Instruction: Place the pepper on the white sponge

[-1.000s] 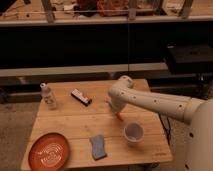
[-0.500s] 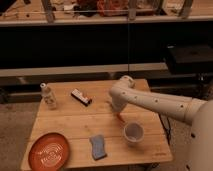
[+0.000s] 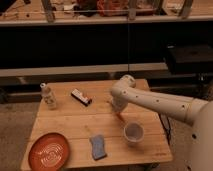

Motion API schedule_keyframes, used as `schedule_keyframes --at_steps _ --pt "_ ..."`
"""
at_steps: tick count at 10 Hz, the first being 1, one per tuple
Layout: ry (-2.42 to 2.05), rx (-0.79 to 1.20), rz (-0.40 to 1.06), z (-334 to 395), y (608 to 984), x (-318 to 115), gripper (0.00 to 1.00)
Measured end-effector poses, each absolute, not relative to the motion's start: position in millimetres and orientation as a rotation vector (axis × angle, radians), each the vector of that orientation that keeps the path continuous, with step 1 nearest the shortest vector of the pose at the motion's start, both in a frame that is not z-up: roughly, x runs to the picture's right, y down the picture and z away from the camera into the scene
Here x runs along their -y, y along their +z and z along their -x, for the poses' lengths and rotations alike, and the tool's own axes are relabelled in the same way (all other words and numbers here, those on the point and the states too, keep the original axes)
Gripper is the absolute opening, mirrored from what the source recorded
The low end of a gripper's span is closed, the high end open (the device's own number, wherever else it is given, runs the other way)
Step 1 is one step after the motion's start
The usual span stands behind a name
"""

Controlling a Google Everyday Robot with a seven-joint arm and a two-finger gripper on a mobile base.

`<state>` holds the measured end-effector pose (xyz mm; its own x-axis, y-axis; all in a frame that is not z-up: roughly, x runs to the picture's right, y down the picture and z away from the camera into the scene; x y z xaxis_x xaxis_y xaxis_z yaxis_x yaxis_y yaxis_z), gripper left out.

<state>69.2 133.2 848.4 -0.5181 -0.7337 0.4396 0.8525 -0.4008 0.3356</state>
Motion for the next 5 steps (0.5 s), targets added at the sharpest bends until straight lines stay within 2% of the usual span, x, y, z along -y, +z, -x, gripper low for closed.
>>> schedule_keyframes --at_steps 5 --pt "-2.046 0.659 0.277 -69.4 842.0 -135.6 0.0"
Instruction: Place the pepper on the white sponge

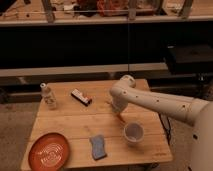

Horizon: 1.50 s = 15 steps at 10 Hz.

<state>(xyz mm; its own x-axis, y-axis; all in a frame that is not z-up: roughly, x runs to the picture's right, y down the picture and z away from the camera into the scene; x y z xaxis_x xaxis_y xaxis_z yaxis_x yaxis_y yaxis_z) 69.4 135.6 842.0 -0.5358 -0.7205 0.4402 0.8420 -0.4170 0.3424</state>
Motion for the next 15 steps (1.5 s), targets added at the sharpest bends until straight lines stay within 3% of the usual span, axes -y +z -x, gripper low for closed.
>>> schedule_keyframes --at_steps 15 --pt "-2.095 0.682 0.288 -63 827 -149 0.0"
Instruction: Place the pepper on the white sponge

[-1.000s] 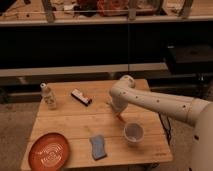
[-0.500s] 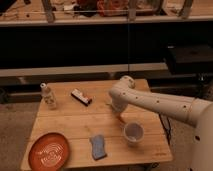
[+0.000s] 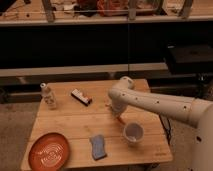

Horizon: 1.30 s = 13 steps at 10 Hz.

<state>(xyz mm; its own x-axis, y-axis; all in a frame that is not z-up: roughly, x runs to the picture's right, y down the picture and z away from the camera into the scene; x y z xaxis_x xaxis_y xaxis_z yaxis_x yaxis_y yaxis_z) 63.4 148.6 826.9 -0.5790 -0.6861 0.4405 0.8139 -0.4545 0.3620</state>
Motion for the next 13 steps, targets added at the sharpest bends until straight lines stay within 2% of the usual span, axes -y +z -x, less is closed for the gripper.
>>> schedule_keyframes --at_steps 13 --pt "-2.136 0.696 0.291 -47 817 -161 0.0"
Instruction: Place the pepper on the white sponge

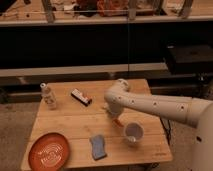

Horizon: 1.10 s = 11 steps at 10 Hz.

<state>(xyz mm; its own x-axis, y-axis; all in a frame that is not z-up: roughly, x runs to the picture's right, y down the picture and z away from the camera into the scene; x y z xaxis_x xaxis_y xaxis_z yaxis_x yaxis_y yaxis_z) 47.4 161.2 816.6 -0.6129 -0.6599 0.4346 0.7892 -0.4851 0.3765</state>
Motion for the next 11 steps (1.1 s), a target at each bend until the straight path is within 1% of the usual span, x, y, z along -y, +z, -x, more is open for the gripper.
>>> schedule_keyframes --at_steps 11 --pt "-2.149 0.723 0.286 -33 810 -172 0.0"
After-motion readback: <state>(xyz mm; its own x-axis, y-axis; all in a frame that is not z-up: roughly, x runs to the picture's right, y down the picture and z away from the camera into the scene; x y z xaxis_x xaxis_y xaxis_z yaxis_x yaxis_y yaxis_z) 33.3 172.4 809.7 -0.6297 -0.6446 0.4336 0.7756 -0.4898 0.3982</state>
